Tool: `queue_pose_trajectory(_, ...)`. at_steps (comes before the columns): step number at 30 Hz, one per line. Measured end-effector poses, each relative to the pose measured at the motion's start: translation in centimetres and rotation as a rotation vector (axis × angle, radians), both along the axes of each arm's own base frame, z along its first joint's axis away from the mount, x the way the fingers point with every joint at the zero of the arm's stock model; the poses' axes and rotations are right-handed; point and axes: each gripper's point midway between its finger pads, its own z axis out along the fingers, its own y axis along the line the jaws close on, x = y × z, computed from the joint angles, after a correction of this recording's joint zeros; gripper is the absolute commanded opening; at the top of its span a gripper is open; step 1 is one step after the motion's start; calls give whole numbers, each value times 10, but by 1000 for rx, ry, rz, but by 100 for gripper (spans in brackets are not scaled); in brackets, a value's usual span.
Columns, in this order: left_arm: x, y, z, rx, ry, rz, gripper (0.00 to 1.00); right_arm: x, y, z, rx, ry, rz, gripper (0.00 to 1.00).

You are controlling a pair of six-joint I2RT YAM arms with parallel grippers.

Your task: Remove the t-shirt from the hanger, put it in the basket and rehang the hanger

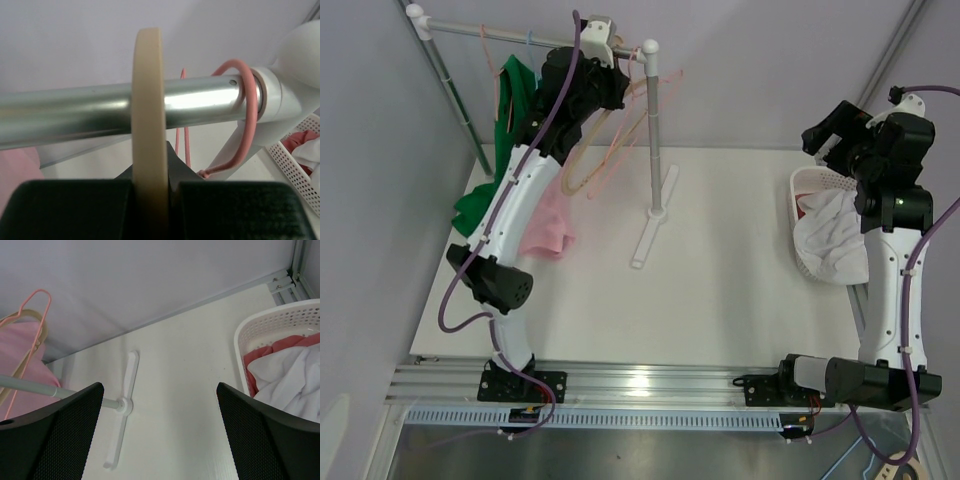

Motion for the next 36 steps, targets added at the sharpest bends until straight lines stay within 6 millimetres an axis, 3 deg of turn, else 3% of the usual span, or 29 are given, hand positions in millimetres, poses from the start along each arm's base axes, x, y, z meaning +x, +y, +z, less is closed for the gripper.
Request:
queue_pose_trajectory(4, -4, -9, -9, 10, 24, -19, 49, 0, 9, 0, 3, -1, 30, 100)
queue_pose_trajectory(7, -6, -10, -15, 12, 40, -24, 74, 2, 16, -3, 6, 7, 53, 99)
queue_pose_trajectory(10, -12, -4, -18, 21, 59, -15, 81, 7, 23, -8, 8, 21, 73, 99)
queue_pose_trajectory(13, -29, 5, -7, 27, 57, -14, 88, 11, 29, -13, 10, 37, 91, 99)
queue_pose_trajectory(18, -77, 32, 36, 14, -7, -4, 91, 15, 41, -16, 15, 43, 121, 99)
queue_pose_trajectory(23, -131, 81, 89, -29, -119, 64, 89, 19, 60, -16, 14, 34, 174, 99)
queue_pose_trajectory(26, -146, 110, 100, -36, -153, 139, 86, 22, 71, -20, 15, 41, 202, 99)
queue_pose_trajectory(29, -137, 133, 95, -37, -138, 209, 78, 23, 77, -22, 16, 47, 218, 99)
queue_pose_trajectory(32, -112, 150, 81, -23, -92, 275, 77, 23, 77, -21, 16, 43, 219, 99)
queue_pose_trajectory(36, -61, 149, 34, 27, 24, 302, 80, 24, 77, -24, 14, 45, 218, 100)
